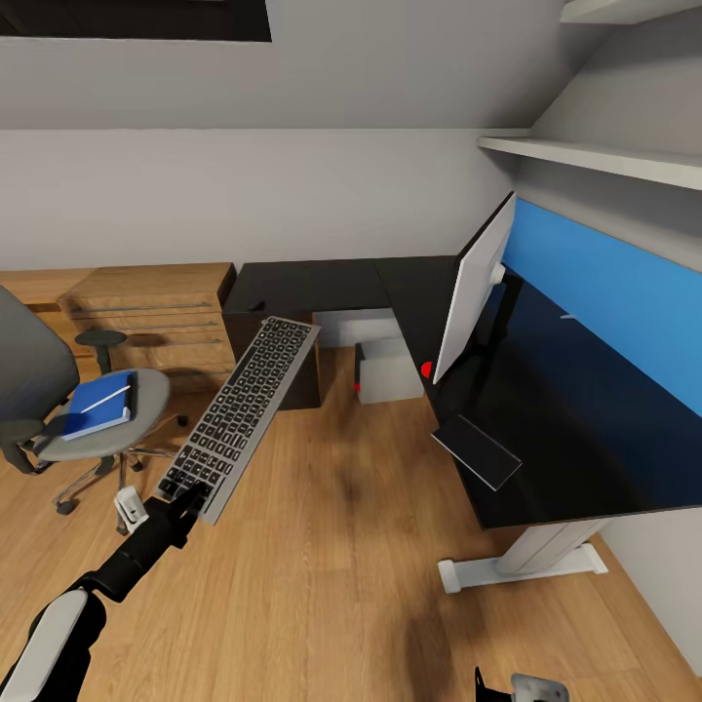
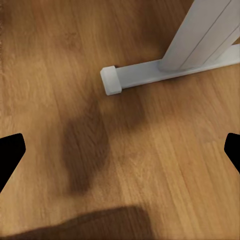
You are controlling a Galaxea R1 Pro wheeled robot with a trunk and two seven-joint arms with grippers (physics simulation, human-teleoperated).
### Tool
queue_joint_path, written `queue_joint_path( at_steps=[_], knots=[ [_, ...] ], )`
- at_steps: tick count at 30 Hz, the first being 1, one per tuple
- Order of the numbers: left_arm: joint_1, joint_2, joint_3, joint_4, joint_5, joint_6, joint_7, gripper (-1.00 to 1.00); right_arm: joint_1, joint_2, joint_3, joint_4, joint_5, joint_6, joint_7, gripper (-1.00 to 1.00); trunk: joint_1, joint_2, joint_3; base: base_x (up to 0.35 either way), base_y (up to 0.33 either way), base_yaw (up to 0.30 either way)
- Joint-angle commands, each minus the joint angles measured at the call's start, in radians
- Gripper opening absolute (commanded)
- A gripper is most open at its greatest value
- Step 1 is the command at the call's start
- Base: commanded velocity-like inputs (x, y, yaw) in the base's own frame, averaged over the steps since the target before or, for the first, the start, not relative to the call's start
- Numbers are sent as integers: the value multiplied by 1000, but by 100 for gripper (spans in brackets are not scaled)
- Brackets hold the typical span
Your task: In the bedroom, organize the workspace by keeping the computer under the desk, ensuring the monitor is on the desk, placing the keyboard on the desk next to the monitor, placing the mouse on the desk next to the keyboard, moving the folder from the swivel chair onto the desk next to the mouse, stacking the notebook on top of the folder with the pen on top of the notebook, and positioning the swivel chair next to the desk.
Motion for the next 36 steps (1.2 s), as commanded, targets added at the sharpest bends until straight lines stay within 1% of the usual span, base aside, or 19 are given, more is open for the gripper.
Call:
queue_joint_path(
  at_steps=[1, 11, 15, 36],
  knots=[
    [-1, 0, 2, 0, 4, 7, 0, -100, -1, 0, -6, 2, 10, -3, -5, 100, 0, -1, -1, 0, 0, 0],
    [-1, -1, 2, 1, 4, 6, 9, -100, -1, 1, -5, 2, 10, -3, -6, 100, 0, -1, -1, 0, 0, 0],
    [-1, -1, 4, 2, 3, 6, 8, -100, -1, 1, -6, 2, 10, -3, -6, 100, 0, -1, -1, 0, 0, 92],
    [-1, 2, 6, 2, 2, 7, 8, -100, -1, 0, -6, 2, 10, -5, -7, 100, 0, -1, -1, 0, 0, 239]
  ],
)
